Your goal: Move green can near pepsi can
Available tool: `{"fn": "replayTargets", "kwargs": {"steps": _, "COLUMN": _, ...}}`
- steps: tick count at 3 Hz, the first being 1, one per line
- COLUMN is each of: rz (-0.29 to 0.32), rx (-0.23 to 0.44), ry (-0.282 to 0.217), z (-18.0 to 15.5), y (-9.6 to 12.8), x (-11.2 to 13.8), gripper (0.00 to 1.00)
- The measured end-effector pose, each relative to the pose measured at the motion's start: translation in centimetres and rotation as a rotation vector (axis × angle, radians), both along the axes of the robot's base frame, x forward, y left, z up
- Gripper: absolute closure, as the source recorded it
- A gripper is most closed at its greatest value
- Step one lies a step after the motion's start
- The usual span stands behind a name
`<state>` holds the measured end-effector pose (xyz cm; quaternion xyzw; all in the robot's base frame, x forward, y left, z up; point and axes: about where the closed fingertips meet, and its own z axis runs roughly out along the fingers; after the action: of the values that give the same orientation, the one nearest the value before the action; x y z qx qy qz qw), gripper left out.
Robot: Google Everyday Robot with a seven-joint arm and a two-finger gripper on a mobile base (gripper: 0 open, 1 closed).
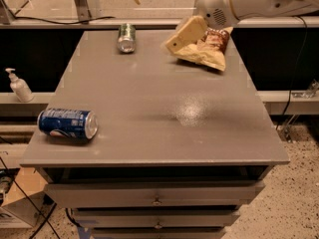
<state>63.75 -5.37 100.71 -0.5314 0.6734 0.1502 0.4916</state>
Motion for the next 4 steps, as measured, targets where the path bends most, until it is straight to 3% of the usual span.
{"fn": "replayTargets", "kwargs": {"steps": 2, "rz": -0.036, "rx": 0.059, "ry": -0.001, "z": -0.7, "y": 1.4, "x": 1.8, "gripper": 0.00}}
{"fn": "replayTargets", "kwargs": {"steps": 4, "rz": -0.018, "rx": 0.164, "ry": 0.010, "z": -3.5, "y": 8.0, "x": 8.8, "gripper": 0.00}}
